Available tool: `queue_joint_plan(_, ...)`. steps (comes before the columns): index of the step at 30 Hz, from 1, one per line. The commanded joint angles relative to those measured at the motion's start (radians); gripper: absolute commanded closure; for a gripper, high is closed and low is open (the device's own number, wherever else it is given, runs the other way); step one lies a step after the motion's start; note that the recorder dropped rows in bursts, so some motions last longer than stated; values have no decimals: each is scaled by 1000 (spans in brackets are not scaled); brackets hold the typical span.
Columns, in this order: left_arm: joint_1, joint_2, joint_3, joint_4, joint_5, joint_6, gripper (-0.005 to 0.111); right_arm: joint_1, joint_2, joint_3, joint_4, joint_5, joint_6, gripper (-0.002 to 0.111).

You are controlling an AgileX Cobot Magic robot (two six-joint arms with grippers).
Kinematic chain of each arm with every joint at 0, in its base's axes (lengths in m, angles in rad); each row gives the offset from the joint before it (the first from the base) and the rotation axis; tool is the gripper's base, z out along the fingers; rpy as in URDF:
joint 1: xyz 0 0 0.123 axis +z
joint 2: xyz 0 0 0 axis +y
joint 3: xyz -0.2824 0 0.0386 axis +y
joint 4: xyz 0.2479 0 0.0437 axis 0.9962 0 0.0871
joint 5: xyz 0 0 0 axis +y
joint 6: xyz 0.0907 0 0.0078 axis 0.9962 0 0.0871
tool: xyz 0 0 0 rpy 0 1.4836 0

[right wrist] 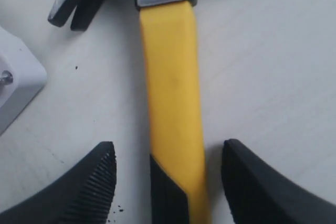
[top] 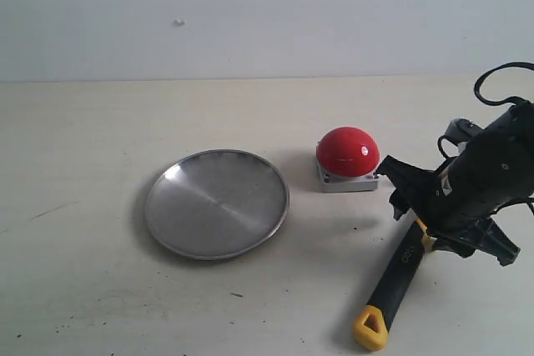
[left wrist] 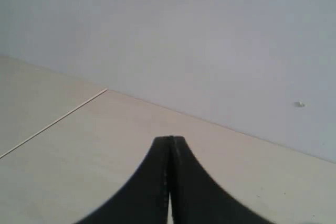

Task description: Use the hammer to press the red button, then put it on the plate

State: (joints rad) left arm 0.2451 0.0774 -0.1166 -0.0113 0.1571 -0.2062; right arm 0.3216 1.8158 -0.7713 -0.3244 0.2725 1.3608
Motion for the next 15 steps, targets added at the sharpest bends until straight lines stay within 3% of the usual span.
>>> queue_joint_plan(1,3,-5,2,2,-5,-7,107,-6,25,5,29,93,-35,52)
queue_joint_plan(5,3,-5,2,2,-5,-7,107,-6,25,5,27,104,-35,64)
queue_joint_plan(8,3,-5,2,2,-5,-7,107,-6,25,5,27,104,-90,90)
queue_joint_plan(11,3,-5,2,2,-5,-7,107,-6,25,5,27,104,-195,108)
queue_joint_plan(15,3,-5,2,2,-5,-7,107,-6,25,5,37,122,-286,108)
